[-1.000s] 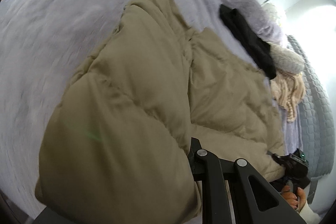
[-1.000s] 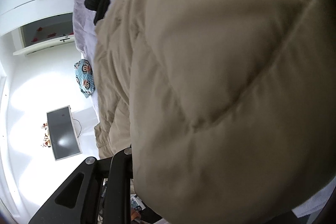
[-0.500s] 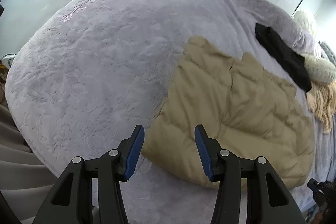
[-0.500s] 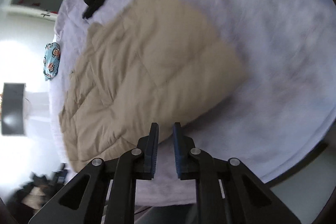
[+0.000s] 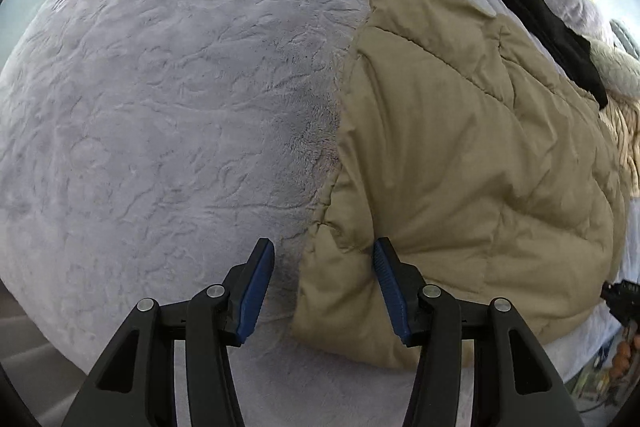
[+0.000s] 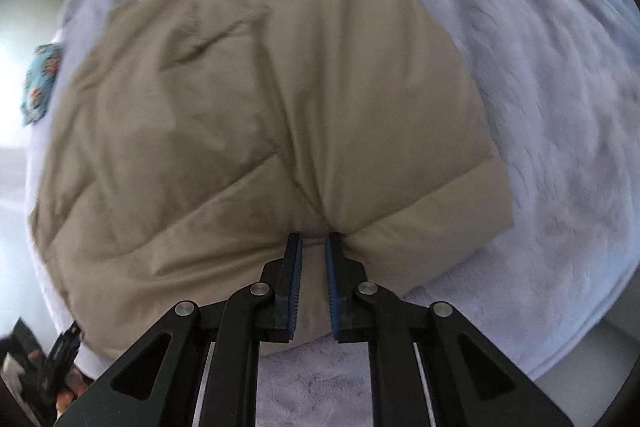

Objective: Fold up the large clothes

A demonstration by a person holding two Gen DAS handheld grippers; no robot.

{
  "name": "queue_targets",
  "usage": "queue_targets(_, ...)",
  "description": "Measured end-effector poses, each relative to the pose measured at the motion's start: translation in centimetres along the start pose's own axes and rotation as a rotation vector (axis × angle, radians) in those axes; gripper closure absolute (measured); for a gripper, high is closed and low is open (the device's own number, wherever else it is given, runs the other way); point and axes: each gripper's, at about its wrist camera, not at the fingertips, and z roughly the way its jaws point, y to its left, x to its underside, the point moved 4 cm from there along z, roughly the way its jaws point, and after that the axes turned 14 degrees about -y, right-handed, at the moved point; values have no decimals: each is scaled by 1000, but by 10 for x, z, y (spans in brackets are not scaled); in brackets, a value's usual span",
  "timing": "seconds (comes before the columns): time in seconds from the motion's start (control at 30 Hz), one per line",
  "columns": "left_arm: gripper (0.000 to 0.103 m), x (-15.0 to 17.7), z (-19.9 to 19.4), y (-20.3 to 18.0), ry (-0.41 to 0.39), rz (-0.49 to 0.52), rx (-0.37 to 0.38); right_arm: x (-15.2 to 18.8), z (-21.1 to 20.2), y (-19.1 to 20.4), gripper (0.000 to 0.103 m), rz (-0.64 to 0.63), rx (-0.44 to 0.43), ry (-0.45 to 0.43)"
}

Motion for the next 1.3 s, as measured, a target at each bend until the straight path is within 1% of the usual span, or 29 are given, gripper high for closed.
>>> queue_targets(0.07,49,-8,-4,0,21,20,9,-4,-4,10,90,13,64,0)
queue_targets(0.1,49,-13,-6,0,31,27,13,-4,-9,13,87,11,90,-3)
queue_targets(0.13,49,-17,-9,-1,44,35,17,-6,-13,23,87,8,115,-8)
queue_targets(0.17,49,-21,-10,-1,52,43,24,-5,-19,31,87,5,125,-12)
queue_targets(0.23,49,-29,-15,-5,55,67,40,-2,-29,49,87,-1,118,-14)
queue_targets(0.3,49,-37,-16,-9,61,100,42,3,-36,68,87,-23,105,-28)
queue_targets(0.33,49,-40,-16,-11,66,107,39,8,-40,87,87,-39,86,-31)
queue_targets(0.37,49,-44,-15,-13,72,115,36,11,-41,97,86,-53,70,-26)
queue_targets(0.43,49,-51,-11,-17,81,118,27,19,-38,120,80,-96,30,11)
queue_targets(0.57,48,-60,-9,-28,76,108,7,29,-32,155,74,-197,-43,68)
queue_targets(0.63,48,-60,-11,-34,60,102,-28,30,-28,167,61,-252,-88,105)
queue_targets(0.67,32,-59,-12,-34,56,88,-39,33,-28,168,60,-271,-101,124)
queue_targets(0.7,12,-58,-15,-33,48,64,-46,36,-30,166,59,-288,-107,140)
queue_targets(0.73,8,-57,-18,-32,34,44,-49,34,-28,169,59,-306,-112,153)
queue_targets(0.77,8,-59,-21,-34,20,28,-50,34,-29,169,58,-325,-120,160)
queue_targets(0.83,8,-61,-21,-38,24,28,-58,28,-26,175,52,-351,-127,164)
queue_targets(0.87,8,-62,-21,-36,24,30,-62,28,-26,176,50,-360,-129,164)
queue_targets(0.9,8,-62,-20,-36,23,33,-64,25,-21,186,48,-373,-132,167)
queue_targets(1.0,8,-62,-19,-35,19,22,-67,24,-14,192,47,-379,-127,175)
queue_targets(1.07,8,-63,-13,-38,22,29,-57,24,-12,194,36,-377,-126,181)
queue_targets(1.1,8,-62,-12,-38,22,38,-59,23,-10,194,26,-374,-129,182)
queue_targets(1.13,7,-63,-10,-38,20,53,-66,23,-11,192,19,-364,-131,182)
queue_targets(1.17,0,-63,-9,-39,19,64,-72,24,-10,192,19,-356,-130,182)
queue_targets(1.27,0,-66,-3,-39,25,82,-57,29,-3,201,19,-337,-132,176)
queue_targets(1.3,0,-66,-1,-38,28,85,-52,31,-2,206,16,-335,-139,162)
